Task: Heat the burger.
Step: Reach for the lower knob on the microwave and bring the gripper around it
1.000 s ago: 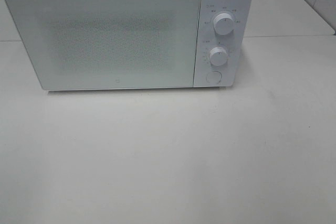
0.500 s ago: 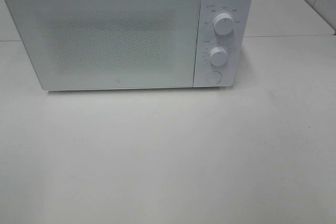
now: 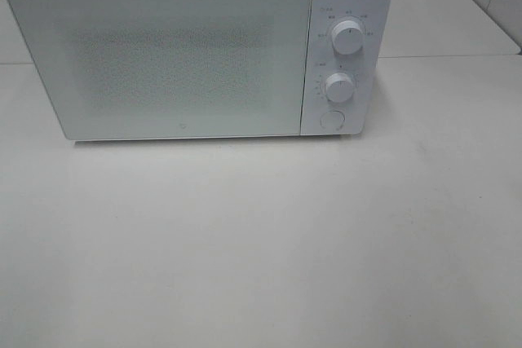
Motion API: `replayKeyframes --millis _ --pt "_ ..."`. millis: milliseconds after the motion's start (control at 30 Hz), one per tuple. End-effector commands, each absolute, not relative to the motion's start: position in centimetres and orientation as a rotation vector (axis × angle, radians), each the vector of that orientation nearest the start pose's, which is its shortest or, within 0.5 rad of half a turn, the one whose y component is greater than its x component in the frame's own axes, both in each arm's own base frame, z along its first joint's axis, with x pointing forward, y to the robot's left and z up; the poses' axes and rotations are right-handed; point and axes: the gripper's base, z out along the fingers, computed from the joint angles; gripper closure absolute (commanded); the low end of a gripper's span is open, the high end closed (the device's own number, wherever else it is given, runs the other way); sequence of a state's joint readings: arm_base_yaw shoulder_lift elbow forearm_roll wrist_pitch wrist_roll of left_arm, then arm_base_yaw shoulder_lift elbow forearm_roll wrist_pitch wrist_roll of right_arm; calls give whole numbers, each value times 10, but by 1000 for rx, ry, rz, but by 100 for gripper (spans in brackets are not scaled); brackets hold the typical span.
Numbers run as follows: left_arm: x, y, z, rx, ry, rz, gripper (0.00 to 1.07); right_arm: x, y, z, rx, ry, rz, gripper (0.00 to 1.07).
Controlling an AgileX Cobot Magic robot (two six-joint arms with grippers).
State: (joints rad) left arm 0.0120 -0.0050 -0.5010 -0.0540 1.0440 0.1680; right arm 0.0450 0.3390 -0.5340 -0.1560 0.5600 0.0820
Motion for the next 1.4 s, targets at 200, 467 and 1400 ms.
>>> replayKeyframes --millis 200,467,1400 --pt "-8 -5 279 151 1995 50 14 99 -2 324 -53 1814 -76 31" --pt "-8 -5 279 151 1995 50 14 131 1 316 -73 1859 -66 31" --pt "-8 -5 279 151 1995 50 14 213 9 255 -40 1746 41 31"
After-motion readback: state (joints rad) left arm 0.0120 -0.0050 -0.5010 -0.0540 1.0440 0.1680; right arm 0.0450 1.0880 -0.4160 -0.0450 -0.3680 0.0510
